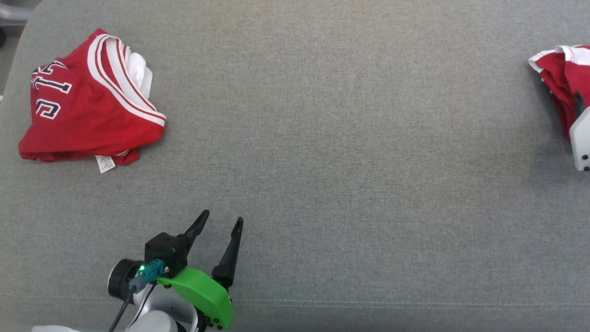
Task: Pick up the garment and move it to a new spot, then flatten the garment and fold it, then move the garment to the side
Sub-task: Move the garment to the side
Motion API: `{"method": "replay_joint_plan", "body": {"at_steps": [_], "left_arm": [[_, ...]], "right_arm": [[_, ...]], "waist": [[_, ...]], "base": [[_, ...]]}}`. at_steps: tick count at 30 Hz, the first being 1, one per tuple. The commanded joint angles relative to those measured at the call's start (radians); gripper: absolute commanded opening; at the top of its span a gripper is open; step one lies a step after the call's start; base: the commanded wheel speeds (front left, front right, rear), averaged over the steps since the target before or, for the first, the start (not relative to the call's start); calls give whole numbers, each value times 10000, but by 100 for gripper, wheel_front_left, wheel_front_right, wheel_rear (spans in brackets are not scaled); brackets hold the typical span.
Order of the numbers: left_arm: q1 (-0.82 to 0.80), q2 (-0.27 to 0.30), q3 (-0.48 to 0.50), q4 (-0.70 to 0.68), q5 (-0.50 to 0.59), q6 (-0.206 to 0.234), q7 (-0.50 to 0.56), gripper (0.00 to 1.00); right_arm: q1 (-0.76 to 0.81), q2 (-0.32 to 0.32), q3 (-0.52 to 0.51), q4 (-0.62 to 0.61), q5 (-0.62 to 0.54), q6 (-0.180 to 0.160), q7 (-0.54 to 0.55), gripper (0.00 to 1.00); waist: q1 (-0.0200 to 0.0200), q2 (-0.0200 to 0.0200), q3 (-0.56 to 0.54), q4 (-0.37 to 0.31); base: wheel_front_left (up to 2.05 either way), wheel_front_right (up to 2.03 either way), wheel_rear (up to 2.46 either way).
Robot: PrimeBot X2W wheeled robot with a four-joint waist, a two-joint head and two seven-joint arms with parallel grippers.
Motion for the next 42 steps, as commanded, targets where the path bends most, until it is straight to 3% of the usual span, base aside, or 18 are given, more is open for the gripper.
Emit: {"method": "replay_joint_plan", "body": {"at_steps": [1,9,15,24,34,42], "left_arm": [[167,-26,1,39,-38,-9,-70,100],[755,-184,-46,240,-339,112,-268,100],[1244,-164,131,316,-544,314,-547,100],[1615,44,427,118,-509,708,-854,100],[1709,135,1186,-160,-114,1410,-1322,100],[1671,190,1519,93,-634,1381,-843,100]], "right_arm": [[176,72,63,-79,-98,-17,-117,100],[896,692,776,-387,411,-18,-558,100],[1685,1215,742,-678,1312,-18,-1038,100],[2593,1774,937,-1777,2210,-18,-1659,100],[3999,2987,-625,-3303,2559,-16,-2062,100],[5466,4186,-2100,-4505,1994,-18,-1716,100]], "waist": [[0,0,-574,114],[0,0,-1955,-22],[0,0,-2941,-71],[0,0,-3364,-151],[0,0,-3438,-284],[0,0,-3613,-444]], "base": [[0,0,0],[0,0,0],[0,0,0],[0,0,0],[0,0,0],[0,0,0]]}}
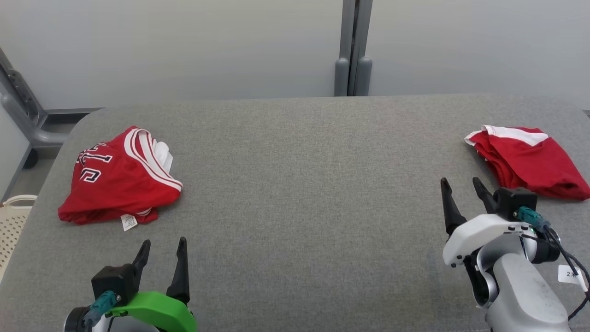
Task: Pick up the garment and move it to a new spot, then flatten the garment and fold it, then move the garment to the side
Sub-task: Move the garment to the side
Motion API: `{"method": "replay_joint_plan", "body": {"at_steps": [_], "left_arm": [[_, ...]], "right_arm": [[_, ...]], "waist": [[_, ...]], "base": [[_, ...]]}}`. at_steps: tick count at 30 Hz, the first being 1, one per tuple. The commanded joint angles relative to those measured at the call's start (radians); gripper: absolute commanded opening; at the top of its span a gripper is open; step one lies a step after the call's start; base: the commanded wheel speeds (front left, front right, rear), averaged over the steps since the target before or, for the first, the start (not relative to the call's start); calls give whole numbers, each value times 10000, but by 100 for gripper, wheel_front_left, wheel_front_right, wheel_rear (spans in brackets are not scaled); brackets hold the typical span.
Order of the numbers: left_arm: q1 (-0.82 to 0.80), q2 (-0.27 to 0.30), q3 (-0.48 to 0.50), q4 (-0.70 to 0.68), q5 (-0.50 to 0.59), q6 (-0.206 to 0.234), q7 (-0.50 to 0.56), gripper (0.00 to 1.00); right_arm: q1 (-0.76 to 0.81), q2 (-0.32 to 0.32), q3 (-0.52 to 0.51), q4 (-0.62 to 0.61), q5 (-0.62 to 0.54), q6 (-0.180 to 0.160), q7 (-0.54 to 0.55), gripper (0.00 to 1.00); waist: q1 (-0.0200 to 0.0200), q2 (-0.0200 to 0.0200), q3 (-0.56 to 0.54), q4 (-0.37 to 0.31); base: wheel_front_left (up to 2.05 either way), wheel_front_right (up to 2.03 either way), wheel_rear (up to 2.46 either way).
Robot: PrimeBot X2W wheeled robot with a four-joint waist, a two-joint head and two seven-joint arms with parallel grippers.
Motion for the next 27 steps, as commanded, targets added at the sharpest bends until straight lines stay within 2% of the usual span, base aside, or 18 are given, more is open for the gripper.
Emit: {"method": "replay_joint_plan", "body": {"at_steps": [1,7,11,16,27], "left_arm": [[8,8,87,-23,-171,12,123,100],[61,-9,301,-169,-711,72,582,100],[267,127,368,-279,-902,-30,746,100],[445,320,547,-380,-1120,-241,565,100],[522,660,527,-185,-964,-516,331,100]], "right_arm": [[332,112,-211,-201,-121,-14,174,100],[1383,563,-1002,-1127,-214,-14,968,100],[1980,664,-1169,-1706,-163,-14,1414,100],[2477,655,-580,-2098,382,-11,1809,100],[2859,668,238,-2302,722,-10,2121,100]], "waist": [[0,0,-78,-29],[0,0,-286,-30],[0,0,-382,-7],[0,0,-435,54],[0,0,-413,239]], "base": [[0,0,0],[0,0,0],[0,0,0],[0,0,0],[0,0,0]]}}
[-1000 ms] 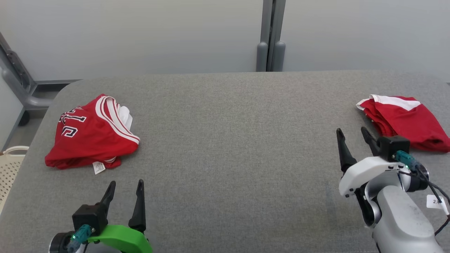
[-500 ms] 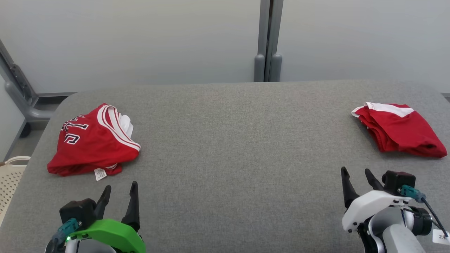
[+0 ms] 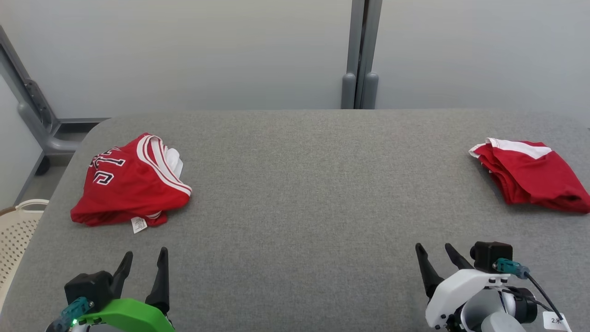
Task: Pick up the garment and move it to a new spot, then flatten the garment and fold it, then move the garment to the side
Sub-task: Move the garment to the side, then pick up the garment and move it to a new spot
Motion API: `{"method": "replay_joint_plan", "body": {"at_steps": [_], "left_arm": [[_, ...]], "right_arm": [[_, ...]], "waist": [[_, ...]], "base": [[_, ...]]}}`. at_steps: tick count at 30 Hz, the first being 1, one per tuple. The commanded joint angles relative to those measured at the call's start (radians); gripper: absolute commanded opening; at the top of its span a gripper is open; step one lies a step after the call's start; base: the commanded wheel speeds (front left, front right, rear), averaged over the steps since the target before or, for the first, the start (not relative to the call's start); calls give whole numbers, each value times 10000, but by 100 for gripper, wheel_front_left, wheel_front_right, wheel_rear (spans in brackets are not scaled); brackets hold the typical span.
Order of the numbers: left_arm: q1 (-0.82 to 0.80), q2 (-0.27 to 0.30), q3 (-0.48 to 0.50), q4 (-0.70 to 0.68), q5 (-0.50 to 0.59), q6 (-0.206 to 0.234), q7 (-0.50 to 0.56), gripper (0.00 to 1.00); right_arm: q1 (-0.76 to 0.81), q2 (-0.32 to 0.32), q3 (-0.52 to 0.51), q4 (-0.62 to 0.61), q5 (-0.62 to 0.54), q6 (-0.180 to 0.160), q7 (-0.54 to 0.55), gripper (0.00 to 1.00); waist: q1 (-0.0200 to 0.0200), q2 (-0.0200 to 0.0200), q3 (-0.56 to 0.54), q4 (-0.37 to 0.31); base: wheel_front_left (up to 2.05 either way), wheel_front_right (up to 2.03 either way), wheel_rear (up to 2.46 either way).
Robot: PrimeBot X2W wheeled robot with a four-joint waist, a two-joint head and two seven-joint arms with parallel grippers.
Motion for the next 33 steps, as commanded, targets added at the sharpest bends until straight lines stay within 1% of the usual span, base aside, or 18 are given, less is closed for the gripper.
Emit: {"method": "replay_joint_plan", "body": {"at_steps": [1,10,16,33], "left_arm": [[42,106,-12,56,36,-42,-15,100],[-72,159,-40,52,82,55,55,100],[-162,117,-99,60,41,70,160,100],[122,564,-21,-328,-31,425,555,100]], "right_arm": [[180,-19,32,-53,32,-4,15,100],[313,-23,152,-175,182,-4,21,100],[387,-21,90,-239,179,-4,51,100],[475,-22,715,-150,568,-4,-119,100]], "waist": [[0,0,-9,10],[0,0,-67,-11],[0,0,-68,264],[0,0,-159,2413]], "base": [[0,0,0],[0,0,0],[0,0,0],[0,0,0]]}}
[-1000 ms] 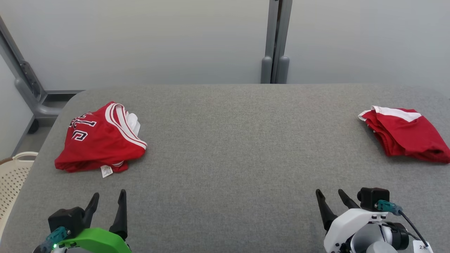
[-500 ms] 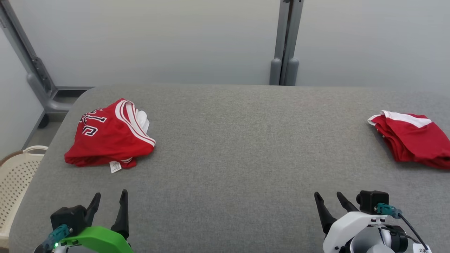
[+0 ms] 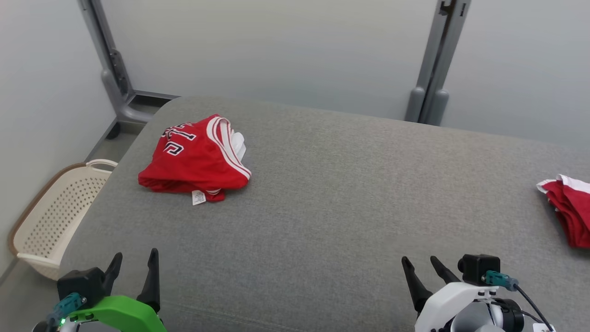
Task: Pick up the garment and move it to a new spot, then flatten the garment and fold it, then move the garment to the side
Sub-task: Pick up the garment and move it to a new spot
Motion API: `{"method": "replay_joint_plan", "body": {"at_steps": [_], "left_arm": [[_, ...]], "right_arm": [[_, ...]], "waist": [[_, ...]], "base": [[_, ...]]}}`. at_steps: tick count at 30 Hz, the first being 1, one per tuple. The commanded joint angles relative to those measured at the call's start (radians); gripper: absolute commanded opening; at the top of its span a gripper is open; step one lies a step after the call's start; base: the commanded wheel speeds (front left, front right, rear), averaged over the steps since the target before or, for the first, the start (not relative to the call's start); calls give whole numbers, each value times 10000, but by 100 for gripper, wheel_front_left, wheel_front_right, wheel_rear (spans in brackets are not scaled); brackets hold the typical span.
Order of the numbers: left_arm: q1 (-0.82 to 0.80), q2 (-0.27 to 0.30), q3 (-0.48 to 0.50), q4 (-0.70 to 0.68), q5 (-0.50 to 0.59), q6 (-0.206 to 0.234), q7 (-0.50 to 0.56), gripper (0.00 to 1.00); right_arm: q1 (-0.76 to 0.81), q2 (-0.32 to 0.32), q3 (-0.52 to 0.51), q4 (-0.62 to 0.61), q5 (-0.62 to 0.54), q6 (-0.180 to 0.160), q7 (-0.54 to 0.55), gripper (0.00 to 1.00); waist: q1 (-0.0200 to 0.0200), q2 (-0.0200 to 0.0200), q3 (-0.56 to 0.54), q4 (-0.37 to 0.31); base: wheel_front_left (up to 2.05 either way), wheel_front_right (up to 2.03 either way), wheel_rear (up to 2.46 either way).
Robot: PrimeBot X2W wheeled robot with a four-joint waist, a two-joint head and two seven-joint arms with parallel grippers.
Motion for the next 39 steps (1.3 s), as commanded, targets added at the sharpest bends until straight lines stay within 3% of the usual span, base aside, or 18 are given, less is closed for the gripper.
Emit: {"method": "replay_joint_plan", "body": {"at_steps": [1,17,28,35,39], "left_arm": [[159,138,67,-54,-47,75,57,100],[413,407,162,-344,-118,348,145,100],[474,340,81,-268,-37,434,68,100],[-273,323,-222,12,192,-100,161,100],[-1219,181,-503,364,317,-433,740,100]], "right_arm": [[41,-31,95,59,71,-4,-77,100],[-193,-32,299,7,24,-4,-294,100],[-253,-32,216,-1012,-289,-4,-284,100],[-56,-32,190,-1909,-542,-4,179,100],[-120,-31,158,-2480,-762,-4,607,100]], "waist": [[0,0,-15,636],[0,0,61,1291],[0,0,184,1231],[0,0,465,1006],[0,0,861,928]], "base": [[0,0,0],[0,0,0],[0,0,0],[0,0,0],[0,0,0]]}}
